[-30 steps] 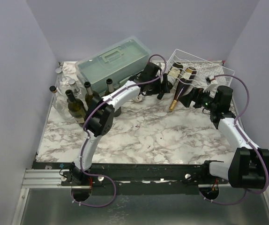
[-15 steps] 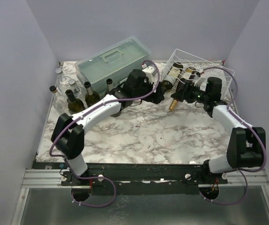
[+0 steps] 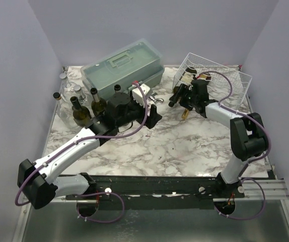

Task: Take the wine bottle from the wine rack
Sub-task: Pick up the wine bottle from the wine rack.

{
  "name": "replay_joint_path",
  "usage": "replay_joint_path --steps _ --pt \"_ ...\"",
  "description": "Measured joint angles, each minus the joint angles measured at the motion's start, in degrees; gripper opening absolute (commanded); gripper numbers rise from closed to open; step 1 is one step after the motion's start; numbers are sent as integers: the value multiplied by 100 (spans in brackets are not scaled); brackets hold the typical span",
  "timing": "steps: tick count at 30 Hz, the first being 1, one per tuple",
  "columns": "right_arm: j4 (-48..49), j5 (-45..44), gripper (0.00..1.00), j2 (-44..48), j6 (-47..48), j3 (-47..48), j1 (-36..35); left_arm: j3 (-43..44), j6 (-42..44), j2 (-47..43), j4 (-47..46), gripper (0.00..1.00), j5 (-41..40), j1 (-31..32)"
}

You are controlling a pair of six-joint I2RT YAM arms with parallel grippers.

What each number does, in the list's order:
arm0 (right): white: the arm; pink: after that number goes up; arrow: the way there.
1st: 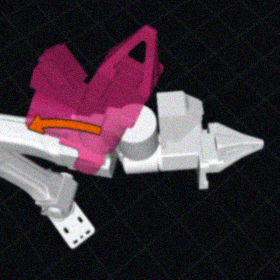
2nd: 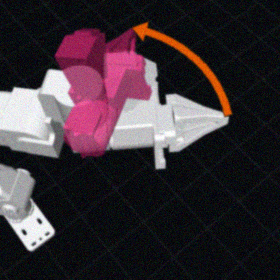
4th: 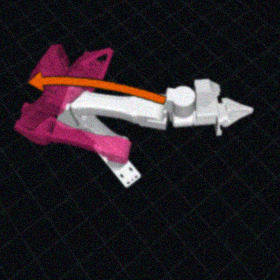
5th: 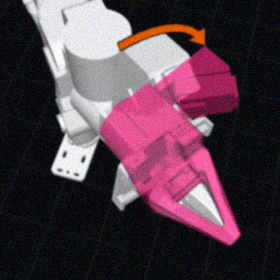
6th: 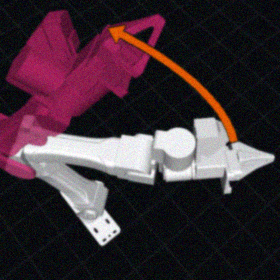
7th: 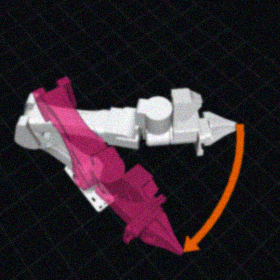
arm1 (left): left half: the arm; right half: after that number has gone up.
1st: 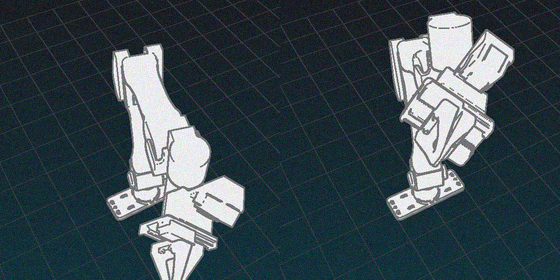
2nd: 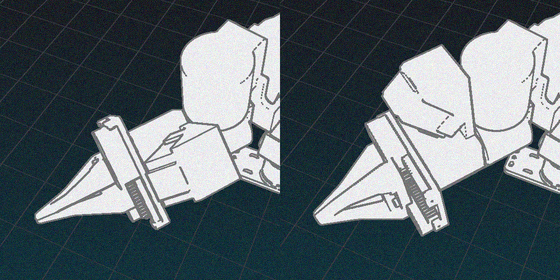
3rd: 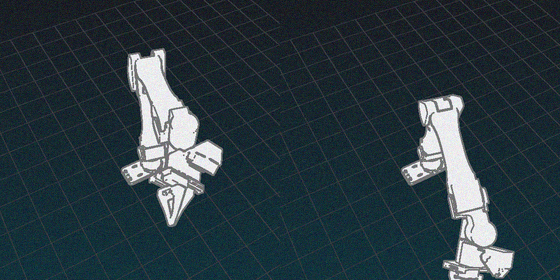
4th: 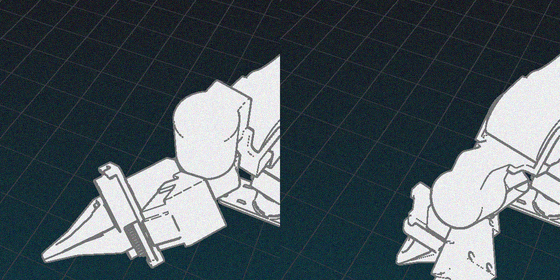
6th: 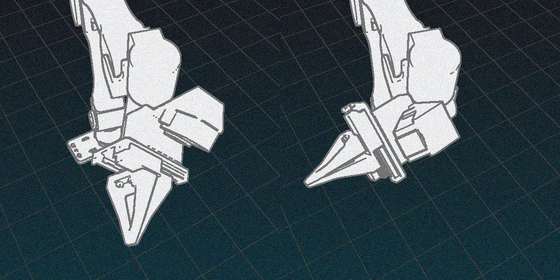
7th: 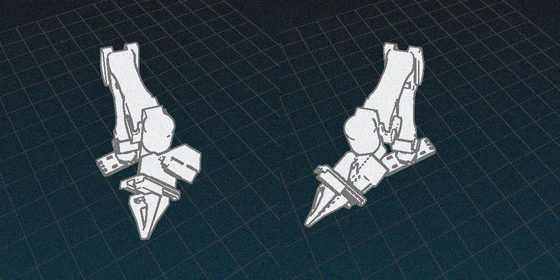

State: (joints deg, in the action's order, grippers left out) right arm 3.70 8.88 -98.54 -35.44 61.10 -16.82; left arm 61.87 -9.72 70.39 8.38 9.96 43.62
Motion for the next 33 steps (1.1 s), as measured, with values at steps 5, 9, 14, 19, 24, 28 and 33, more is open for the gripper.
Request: replay_joint_path --steps 5,9,14,19,24,28,33 --pt "-42 -581 71 -494 -494 199 -50 -625 286 -634 -52 87 -81 0" --pt "-44 -874 68 -776 -728 422 -170 -782 466 -761 -9 87 -96 2" --pt "-39 -1106 61 -1086 -953 737 -282 -785 636 -925 -13 88 -94 31" --pt "-39 -1309 53 -1349 -1150 863 -326 -920 831 -1224 -52 88 -98 39" --pt "4 -1460 48 -1519 -1303 885 -326 -1121 1014 -1349 -48 88 -144 39" --pt "92 -1534 48 -1641 -1429 960 -337 -1139 1088 -1342 -44 88 -144 39" --pt "162 -1596 36 -1858 -1574 1091 -339 -1143 1182 -1342 -44 88 -168 39"
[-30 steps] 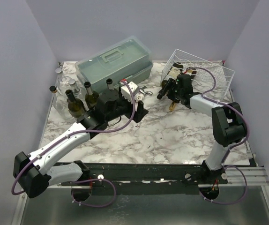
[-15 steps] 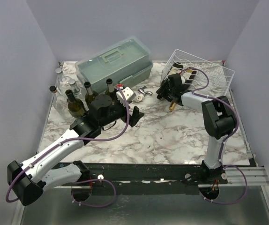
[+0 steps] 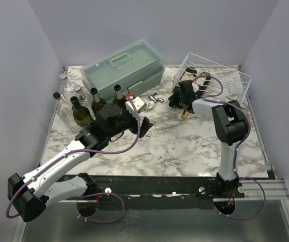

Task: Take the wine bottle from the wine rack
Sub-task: Pick up the wine bottle from the wine rack.

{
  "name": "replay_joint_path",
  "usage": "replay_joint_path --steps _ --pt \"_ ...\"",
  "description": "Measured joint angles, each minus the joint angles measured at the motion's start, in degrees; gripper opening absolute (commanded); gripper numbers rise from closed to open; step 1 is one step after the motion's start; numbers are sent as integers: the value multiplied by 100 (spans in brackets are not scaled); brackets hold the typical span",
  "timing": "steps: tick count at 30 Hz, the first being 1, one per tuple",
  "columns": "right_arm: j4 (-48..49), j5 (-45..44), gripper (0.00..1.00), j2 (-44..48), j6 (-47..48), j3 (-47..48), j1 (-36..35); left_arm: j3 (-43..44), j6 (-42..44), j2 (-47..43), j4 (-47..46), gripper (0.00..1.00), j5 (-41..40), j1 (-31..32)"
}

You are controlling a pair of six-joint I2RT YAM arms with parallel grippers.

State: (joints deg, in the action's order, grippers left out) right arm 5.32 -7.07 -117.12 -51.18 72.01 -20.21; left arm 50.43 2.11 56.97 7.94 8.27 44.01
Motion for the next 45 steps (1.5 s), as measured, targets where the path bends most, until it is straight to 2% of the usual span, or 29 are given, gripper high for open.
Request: replay_joint_path --steps 7,16,27,45 --pt "146 -70 11 -68 -155 7 0 -4 94 0 2 88 -26 0" --pt "243 -52 0 125 -179 -236 0 -24 140 0 2 88 -87 0" --pt "-44 505 0 1051 -435 -918 2 -33 162 -33 9 88 -144 0" --pt "-918 1224 0 2247 -260 -1467 0 -133 162 -118 -17 88 -188 66"
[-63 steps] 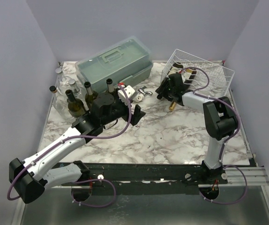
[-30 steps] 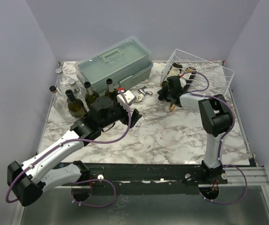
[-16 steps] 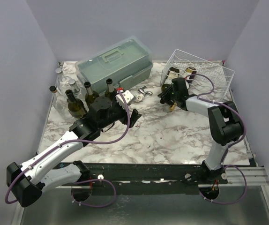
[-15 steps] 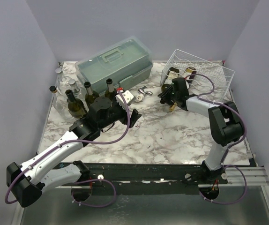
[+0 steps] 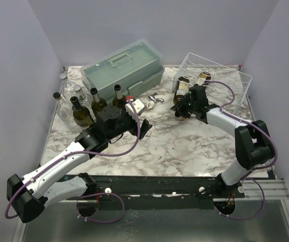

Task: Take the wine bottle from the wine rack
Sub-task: Pick up the wine bottle from the wine rack.

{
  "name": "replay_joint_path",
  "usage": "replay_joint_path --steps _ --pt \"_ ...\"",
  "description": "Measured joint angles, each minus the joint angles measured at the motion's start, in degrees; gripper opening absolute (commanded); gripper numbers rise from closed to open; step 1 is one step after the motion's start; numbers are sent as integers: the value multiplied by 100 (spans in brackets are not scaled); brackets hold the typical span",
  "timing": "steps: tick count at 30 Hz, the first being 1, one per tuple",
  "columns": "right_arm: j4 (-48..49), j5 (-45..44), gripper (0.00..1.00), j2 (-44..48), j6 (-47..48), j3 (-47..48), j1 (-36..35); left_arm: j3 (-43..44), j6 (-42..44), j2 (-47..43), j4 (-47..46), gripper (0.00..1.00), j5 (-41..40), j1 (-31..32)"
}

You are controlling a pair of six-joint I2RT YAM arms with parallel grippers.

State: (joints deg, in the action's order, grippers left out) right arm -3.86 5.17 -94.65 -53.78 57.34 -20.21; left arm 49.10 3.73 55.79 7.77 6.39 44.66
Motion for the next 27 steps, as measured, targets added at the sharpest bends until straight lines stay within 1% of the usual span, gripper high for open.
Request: replay_joint_path --steps 18,23,27 --pt "-693 516 0 1150 400 -645 7 -179 101 -2 -146 89 44 98" --pt "-898 896 0 1405 595 -719 24 -264 337 -74 -212 89 337 153" --pt "-1054 1143 0 1725 848 -787 28 -413 645 -308 -304 90 739 234"
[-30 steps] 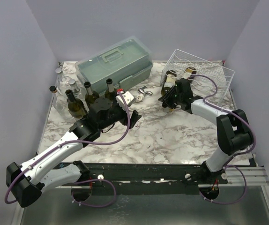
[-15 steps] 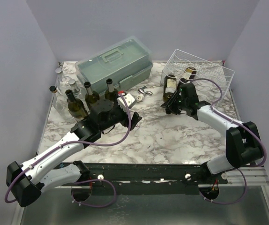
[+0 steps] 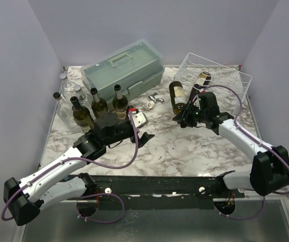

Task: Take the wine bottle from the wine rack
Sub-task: Pick up the wine bottle from the wine rack.

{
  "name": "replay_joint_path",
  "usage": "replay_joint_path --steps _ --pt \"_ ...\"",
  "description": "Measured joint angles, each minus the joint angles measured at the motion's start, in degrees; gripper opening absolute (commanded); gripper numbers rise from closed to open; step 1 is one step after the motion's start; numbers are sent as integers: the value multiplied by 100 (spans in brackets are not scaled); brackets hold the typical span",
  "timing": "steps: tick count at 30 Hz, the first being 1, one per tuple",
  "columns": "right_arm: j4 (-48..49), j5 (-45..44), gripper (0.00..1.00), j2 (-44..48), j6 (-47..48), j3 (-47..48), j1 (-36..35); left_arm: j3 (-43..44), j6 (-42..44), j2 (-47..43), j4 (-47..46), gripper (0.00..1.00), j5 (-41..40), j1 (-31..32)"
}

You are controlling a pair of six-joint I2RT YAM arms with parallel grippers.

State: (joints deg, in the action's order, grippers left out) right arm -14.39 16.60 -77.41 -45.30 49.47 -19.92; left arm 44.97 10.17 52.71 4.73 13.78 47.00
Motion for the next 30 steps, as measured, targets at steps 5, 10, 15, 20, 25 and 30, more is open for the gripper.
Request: replay_joint_path --steps 5,10,15,20,25,30 --pt "-225 319 0 374 238 -37 0 -177 326 -221 -133 92 341 127" --pt "-463 669 0 433 544 -37 0 -321 758 -308 -216 96 514 304" --pt "-1008 973 0 433 988 4 0 -647 1513 -431 -326 99 562 621" --pt "-1617 1174 0 424 1587 317 0 -1025 2428 -525 -400 99 568 820" --pt "-1961 1263 0 422 2236 706 0 -1078 2883 -522 -485 99 516 826" --pt "-2404 1263 0 337 2994 1073 0 -1069 3095 -363 -555 99 341 826"
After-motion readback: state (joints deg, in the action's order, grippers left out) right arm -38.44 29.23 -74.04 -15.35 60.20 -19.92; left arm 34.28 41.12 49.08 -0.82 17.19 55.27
